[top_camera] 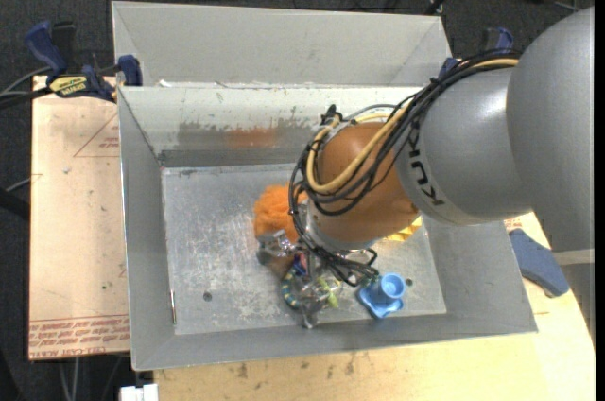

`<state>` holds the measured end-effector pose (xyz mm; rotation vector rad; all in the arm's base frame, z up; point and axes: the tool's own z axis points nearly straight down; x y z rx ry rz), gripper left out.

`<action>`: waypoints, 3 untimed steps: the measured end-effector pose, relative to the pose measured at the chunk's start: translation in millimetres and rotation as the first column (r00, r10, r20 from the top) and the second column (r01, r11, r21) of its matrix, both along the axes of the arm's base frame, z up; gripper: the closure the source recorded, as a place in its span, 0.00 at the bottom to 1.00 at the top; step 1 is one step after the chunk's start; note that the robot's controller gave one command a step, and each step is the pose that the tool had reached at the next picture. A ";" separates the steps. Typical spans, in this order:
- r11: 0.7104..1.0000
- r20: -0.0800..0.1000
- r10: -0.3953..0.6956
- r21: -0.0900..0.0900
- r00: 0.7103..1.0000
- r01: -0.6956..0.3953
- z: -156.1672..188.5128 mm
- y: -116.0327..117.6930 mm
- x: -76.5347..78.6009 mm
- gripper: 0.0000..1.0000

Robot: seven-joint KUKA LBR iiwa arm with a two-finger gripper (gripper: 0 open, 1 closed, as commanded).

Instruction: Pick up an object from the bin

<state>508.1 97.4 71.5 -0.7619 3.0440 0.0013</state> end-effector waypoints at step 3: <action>0.995 0.000 0.102 0.002 0.995 -0.102 1.6 -43.7 62.1 0.00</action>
Offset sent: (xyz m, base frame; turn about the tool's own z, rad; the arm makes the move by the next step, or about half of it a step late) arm 0.0717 -0.0379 -0.0015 -0.0716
